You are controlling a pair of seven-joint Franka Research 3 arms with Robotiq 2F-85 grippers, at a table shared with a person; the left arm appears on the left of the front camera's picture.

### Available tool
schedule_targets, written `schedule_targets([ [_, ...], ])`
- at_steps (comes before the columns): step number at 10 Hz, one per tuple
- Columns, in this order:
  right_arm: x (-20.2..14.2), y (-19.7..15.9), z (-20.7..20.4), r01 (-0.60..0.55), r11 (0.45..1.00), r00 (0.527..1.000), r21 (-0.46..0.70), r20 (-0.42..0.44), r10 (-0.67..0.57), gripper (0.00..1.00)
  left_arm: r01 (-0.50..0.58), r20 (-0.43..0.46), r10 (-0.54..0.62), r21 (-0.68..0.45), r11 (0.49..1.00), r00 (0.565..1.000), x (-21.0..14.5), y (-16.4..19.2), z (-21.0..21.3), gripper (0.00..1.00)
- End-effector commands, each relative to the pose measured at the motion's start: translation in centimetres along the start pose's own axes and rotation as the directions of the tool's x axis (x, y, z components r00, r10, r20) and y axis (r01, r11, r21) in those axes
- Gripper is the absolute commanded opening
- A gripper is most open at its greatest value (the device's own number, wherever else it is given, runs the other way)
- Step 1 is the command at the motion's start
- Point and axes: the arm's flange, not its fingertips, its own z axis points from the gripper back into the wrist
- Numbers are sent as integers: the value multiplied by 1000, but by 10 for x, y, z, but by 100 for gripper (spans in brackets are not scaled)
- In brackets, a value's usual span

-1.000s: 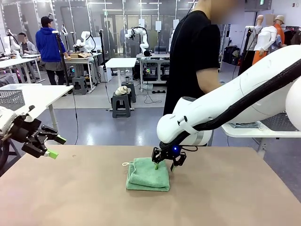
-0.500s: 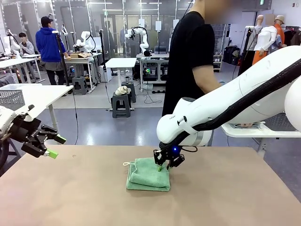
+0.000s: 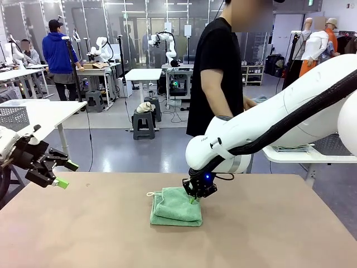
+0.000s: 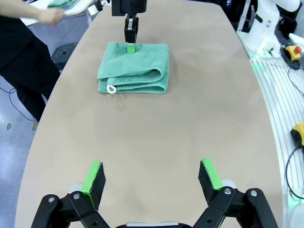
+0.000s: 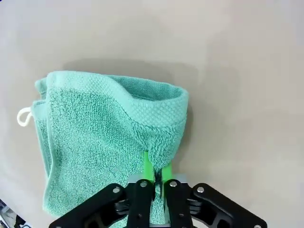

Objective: Fold the towels and place them in the basket.
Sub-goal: Place the folded Towel with hook on the right side of the table.

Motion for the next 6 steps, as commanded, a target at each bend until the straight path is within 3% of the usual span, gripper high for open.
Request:
schedule_targets([
  [1,0,0,0,1,1000,1000,-1,-3,-1,0,-1,2,1,-2,1000,1000,0,0,0,100],
  [4,0,0,0,1,1000,1000,-1,-3,-1,0,-1,2,1,-2,1000,1000,0,0,0,100],
  [5,0,0,0,0,1000,1000,0,0,0,5,-1,2,1,-2,1000,1000,0,0,0,100],
  [6,5,-15,7,-36,999,999,9,-34,37,5,-1,2,1,-2,1000,1000,0,0,0,100],
])
